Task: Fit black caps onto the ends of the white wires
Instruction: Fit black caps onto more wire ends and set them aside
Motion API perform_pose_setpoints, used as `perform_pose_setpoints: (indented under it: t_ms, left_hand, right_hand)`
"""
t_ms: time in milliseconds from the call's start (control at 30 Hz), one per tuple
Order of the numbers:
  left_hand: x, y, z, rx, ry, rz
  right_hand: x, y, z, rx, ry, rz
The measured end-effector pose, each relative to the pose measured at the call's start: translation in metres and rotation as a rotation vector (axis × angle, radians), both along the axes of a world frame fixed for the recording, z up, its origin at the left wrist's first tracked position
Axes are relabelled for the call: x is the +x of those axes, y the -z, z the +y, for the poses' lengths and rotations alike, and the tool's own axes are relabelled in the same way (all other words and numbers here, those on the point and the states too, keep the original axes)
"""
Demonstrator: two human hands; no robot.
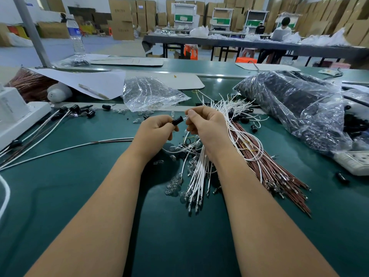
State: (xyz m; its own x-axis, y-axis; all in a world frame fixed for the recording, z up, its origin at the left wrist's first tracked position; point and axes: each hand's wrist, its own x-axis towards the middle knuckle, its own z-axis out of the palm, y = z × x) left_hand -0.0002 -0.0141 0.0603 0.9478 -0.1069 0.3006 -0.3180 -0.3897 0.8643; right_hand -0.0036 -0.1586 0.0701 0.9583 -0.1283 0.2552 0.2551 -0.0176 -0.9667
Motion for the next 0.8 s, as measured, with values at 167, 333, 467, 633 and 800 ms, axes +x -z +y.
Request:
perform_pose_setpoints:
  t_ms: [167,333,467,633,800]
  left_hand:
    - [0.001,0.0028,0.0011,-0.02,-0.008,-0.014]
    - [0.0035,0.0049,0.0023,0.026,-0.029,-0.073]
    - [0.0037,0.0054,0.0015,0.051,-0.018,-0.095]
    - [0.0038,0.0061,0.0008,0.068,-0.011,-0.103]
    - [0.0042,0.0064,0.0008,0.067,-0.022,-0.114]
  right_hand:
    - [0.001,0.002,-0.0022,-0.05,0.014,-0.03]
    - [0.0023,0.0024,-0.0027,-0.052,0.026,-0.032]
    - [0.0028,0.0027,-0.0033,-0.047,0.066,-0.02]
    - [0.0023,0.0023,-0.0042,-0.022,0.068,-0.019]
    - [0.0026,0.0021,-0.0048,0.042,0.04,0.037]
